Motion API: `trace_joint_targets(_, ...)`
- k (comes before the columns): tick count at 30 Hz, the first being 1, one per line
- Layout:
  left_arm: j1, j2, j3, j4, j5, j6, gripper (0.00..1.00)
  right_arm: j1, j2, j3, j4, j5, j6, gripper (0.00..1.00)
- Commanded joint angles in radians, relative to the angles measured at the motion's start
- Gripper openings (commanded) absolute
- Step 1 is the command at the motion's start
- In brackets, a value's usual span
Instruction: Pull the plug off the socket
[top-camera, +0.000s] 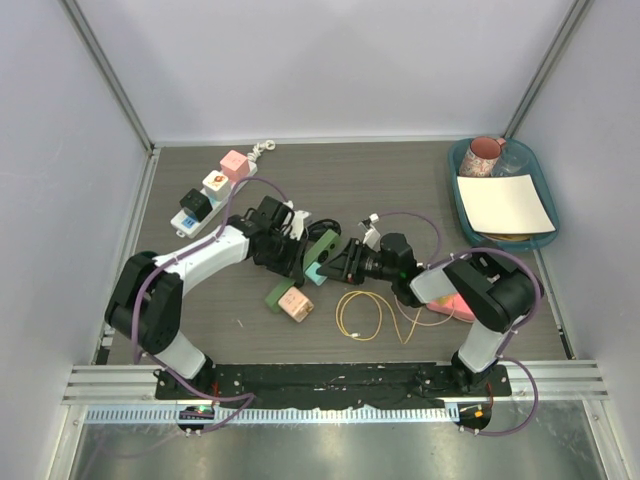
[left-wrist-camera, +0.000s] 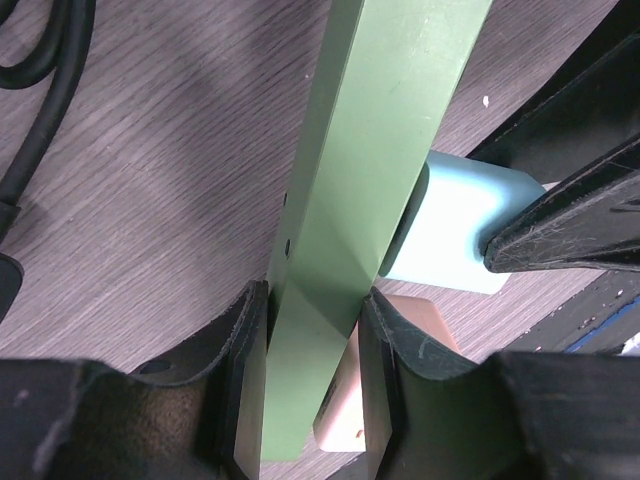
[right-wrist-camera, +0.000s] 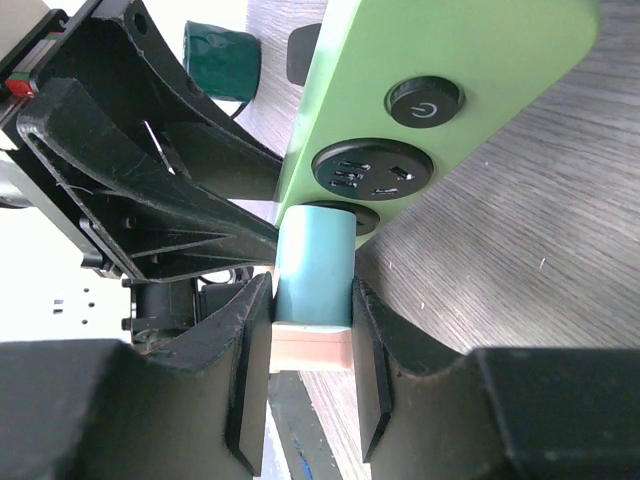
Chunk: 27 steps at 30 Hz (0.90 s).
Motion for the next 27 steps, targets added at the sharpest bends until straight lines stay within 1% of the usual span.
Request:
trace_joint_targets(1,0.093,0.016,0.004,-0.084,-0.352,0.005,0.0,-0.019,0.003,-0.065,0.183,-0.132,0.029,0.01)
trace_joint_targets(6,0.096,0.02,0.004,-0.09,-0.366,0.005,0.0,-0.039,0.002,-0.085,0.221,-0.155,0.052,0.01)
trace_joint_targets(10,0.096,0.019,0.004,-0.095,-0.38,0.004,0.0,-0.064,-0.053,-0.081,0.169,-0.169,0.04,0.01)
trace_joint_targets(13,0.097,0.02,0.004,-0.093,-0.384,-0.001,0.0,-0.067,-0.125,-0.049,0.018,-0.154,-0.05,0.01)
trace_joint_targets(14,0.097,0.022,0.004,-0.095,-0.389,-0.002,0.0,-0.067,-0.142,-0.041,-0.081,-0.145,-0.108,0.01)
trace_joint_targets(16,0.099,0.025,0.004,-0.096,-0.392,-0.007,0.0,-0.065,-0.199,-0.01,-0.183,-0.113,-0.176,0.01)
trace_joint_targets(17,0.099,0.026,0.005,-0.098,-0.394,-0.005,0.0,-0.065,-0.215,-0.003,-0.261,-0.103,-0.199,0.01)
trace_joint_targets(19,0.101,0.026,0.008,-0.098,-0.397,-0.01,0.0,-0.065,-0.245,0.014,-0.314,-0.09,-0.248,0.01)
trace_joint_targets(22,0.102,0.026,0.008,-0.099,-0.404,-0.012,0.0,-0.065,-0.262,0.01,-0.328,-0.088,-0.245,0.01)
trace_joint_targets(25,0.102,0.026,0.007,-0.099,-0.412,-0.012,0.0,-0.065,-0.259,-0.01,-0.297,-0.089,-0.232,0.01)
trace_joint_targets(27,0.105,0.025,0.007,-0.101,-0.418,-0.013,0.0,-0.065,-0.242,-0.022,-0.244,-0.105,-0.213,0.01)
